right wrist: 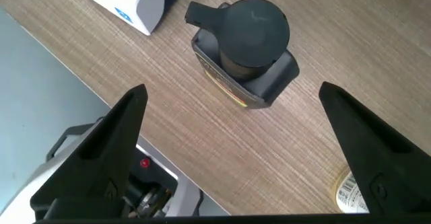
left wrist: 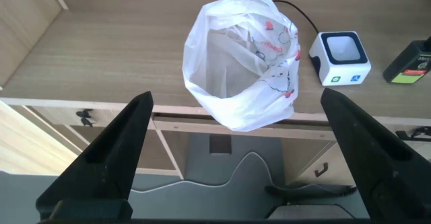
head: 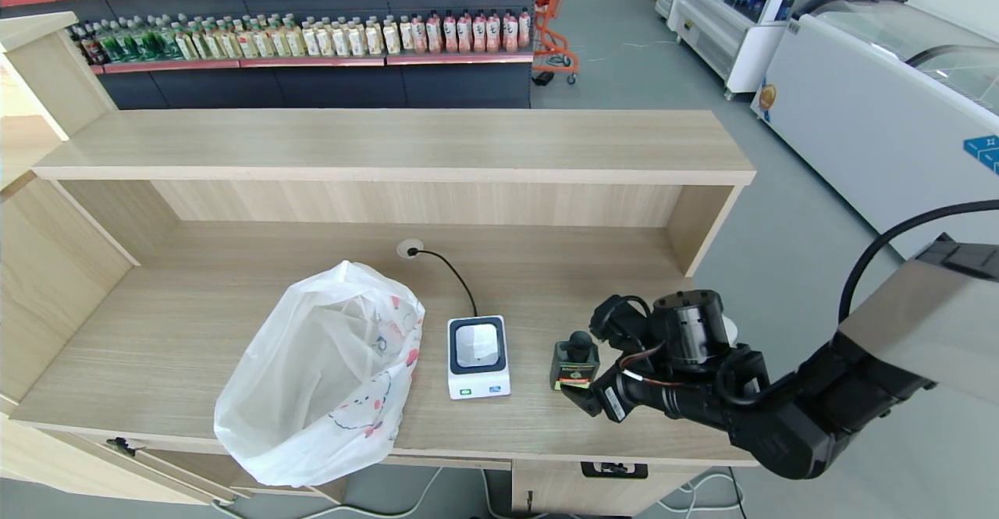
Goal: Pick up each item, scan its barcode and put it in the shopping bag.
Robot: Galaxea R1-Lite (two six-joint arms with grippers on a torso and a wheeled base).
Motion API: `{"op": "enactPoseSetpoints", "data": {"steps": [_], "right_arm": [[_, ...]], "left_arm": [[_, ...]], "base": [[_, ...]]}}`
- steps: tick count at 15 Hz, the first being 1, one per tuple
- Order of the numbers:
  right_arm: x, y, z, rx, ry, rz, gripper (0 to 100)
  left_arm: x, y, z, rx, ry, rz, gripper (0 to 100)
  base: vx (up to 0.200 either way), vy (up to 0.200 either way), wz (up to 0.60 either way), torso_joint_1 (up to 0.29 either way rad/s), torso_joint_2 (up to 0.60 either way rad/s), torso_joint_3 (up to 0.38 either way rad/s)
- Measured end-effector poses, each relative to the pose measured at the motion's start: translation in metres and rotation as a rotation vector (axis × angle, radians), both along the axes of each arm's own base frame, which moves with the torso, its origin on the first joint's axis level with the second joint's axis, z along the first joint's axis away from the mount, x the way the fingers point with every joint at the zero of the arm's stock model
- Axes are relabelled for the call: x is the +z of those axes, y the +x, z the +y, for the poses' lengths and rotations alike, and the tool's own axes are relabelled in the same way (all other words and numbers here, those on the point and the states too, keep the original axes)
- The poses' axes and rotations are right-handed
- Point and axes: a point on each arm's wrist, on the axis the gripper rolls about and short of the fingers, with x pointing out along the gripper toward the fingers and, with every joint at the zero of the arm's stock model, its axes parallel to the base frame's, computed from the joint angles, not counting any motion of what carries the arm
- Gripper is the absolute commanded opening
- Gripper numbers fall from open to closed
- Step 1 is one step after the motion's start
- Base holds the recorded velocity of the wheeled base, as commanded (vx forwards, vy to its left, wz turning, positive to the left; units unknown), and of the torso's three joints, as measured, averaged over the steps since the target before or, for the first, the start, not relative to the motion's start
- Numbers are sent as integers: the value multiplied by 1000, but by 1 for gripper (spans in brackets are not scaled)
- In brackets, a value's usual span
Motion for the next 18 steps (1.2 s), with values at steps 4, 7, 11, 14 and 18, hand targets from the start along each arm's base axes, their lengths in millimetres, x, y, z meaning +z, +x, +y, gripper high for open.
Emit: {"op": "enactPoseSetpoints", "data": {"steps": [4,7,11,14,18], "right_arm": [[-9,11,5,56,-43,-24,100],[-14,22,11,76,-55,-47,100],[-21,32,17,86,-65,-60,100],[-27,41,22,89,-66,-67,100],[-31,56,33,97,-61,-106,0]], "left_arm": [[0,0,0,0,0,0,100],[0,0,0,0,0,0,100],[0,0,0,0,0,0,100],[0,0,0,0,0,0,100],[0,0,0,0,0,0,100]], "base": [[0,0,0,0,0,0],[0,0,0,0,0,0],[0,0,0,0,0,0],[0,0,0,0,0,0],[0,0,0,0,0,0]]}}
